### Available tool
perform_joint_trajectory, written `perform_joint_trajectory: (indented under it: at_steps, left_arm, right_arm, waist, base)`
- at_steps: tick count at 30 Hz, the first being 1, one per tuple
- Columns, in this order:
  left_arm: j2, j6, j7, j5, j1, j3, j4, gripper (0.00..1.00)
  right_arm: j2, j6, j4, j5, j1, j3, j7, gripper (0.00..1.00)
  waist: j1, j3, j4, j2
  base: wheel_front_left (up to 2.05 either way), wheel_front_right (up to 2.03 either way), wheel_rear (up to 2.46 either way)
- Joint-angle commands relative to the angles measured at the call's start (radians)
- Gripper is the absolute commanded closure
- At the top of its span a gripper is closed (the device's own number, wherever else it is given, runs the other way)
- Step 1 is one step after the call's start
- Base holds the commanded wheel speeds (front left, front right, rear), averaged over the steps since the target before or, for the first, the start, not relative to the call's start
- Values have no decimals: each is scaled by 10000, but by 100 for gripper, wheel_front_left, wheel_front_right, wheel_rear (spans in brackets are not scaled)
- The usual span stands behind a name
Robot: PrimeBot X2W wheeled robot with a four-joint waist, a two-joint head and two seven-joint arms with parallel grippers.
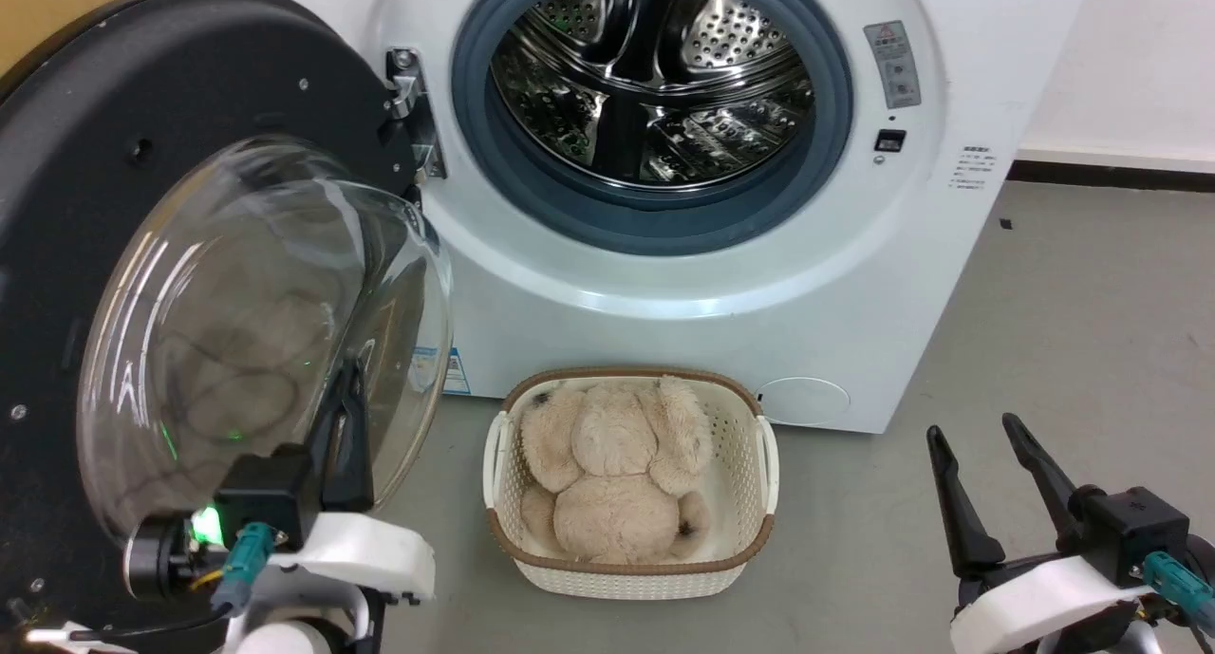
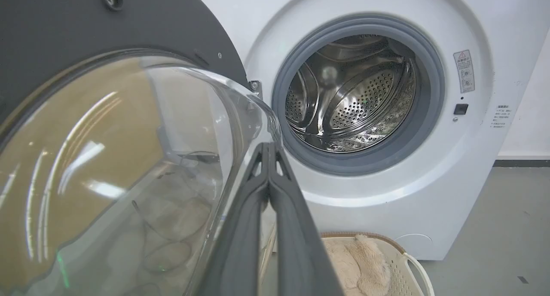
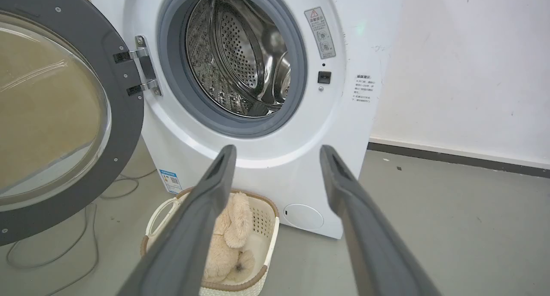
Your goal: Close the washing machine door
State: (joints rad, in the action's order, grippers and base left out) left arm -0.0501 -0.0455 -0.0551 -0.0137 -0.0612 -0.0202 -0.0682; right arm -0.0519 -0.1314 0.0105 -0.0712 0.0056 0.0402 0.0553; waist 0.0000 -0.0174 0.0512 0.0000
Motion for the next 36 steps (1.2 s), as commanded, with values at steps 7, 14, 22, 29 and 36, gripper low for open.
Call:
perform_joint_trajectory:
  at_steps: [7, 14, 22, 29, 36]
  left_arm:
    - [-131, 370, -230, -369, -946, 340, -827, 100]
    - [-166, 734, -376, -841, -1806, 904, -1222, 100]
    - [-457, 935, -522, -1305, -2590, 1430, -1569, 100]
    - [-668, 1022, -663, -2741, -3224, 2574, -1403, 100]
    - [-911, 753, -280, -4640, -3810, 4029, -652, 100]
  right_arm:
    - [5, 2, 90, -217, -32, 199, 229, 0]
    - [6, 3, 108, -346, -21, 324, 375, 0]
    - [7, 3, 87, -489, -13, 460, 521, 0]
    - [8, 3, 54, -655, -21, 623, 667, 0]
    - [9, 4, 4, -823, -6, 761, 813, 0]
  waist:
    - [0, -106, 433, 0]
    - [0, -176, 895, 0]
    - [0, -259, 1393, 0]
    - [0, -365, 1867, 0]
    - [0, -446, 2310, 0]
  base:
    - [0, 0, 0]
    - [0, 0, 0]
    - [0, 0, 0]
    - [0, 0, 0]
    - [0, 0, 0]
